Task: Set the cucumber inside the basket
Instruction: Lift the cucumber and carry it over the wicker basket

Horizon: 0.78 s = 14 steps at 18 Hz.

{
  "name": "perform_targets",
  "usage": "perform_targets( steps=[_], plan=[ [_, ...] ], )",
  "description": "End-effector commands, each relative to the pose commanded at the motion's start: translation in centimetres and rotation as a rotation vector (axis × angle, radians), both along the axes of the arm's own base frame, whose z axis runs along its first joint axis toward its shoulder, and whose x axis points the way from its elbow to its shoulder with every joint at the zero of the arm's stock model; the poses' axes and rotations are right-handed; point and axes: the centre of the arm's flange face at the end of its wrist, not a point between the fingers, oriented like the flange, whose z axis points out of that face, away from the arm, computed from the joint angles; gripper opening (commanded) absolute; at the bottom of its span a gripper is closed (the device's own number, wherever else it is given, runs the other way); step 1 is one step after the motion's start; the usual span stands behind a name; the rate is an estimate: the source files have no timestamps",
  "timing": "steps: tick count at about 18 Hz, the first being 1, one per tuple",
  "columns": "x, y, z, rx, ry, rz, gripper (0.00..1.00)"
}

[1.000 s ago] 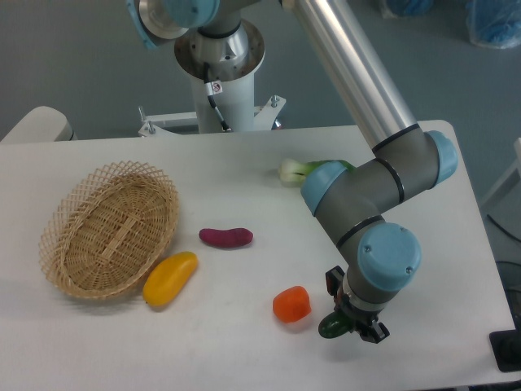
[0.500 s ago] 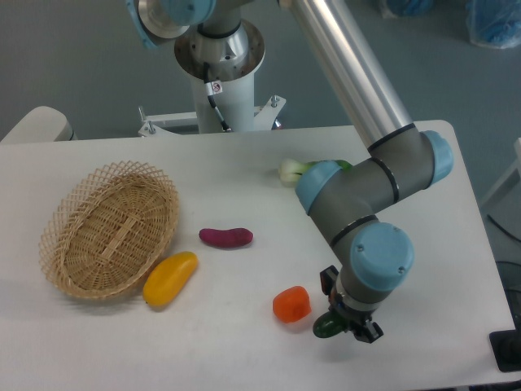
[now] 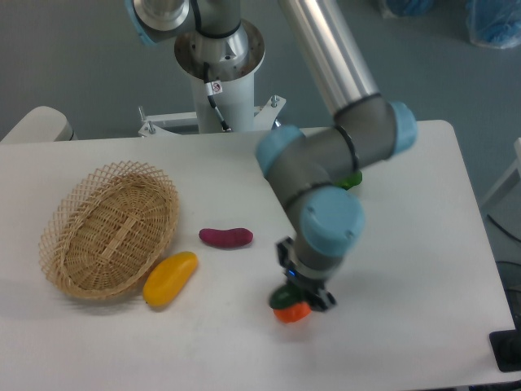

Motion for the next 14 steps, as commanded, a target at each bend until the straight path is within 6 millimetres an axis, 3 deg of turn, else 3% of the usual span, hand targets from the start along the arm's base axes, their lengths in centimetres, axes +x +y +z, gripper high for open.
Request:
perform_targets(
  steps=[6,10,12,14],
  plan=[
    [13.5,0.0,0.8,0.028,-0.077,-0.123,0.17],
    [22.0,1.6,0.6,-0.016,-0.091,-0.082,0.17],
    [24.6,2.8,0.0,-0.003,-0.077,-0.067,0.17],
    [26.2,4.6,-2.5,0.003,-0.072,-0.056,0.2]
  ],
)
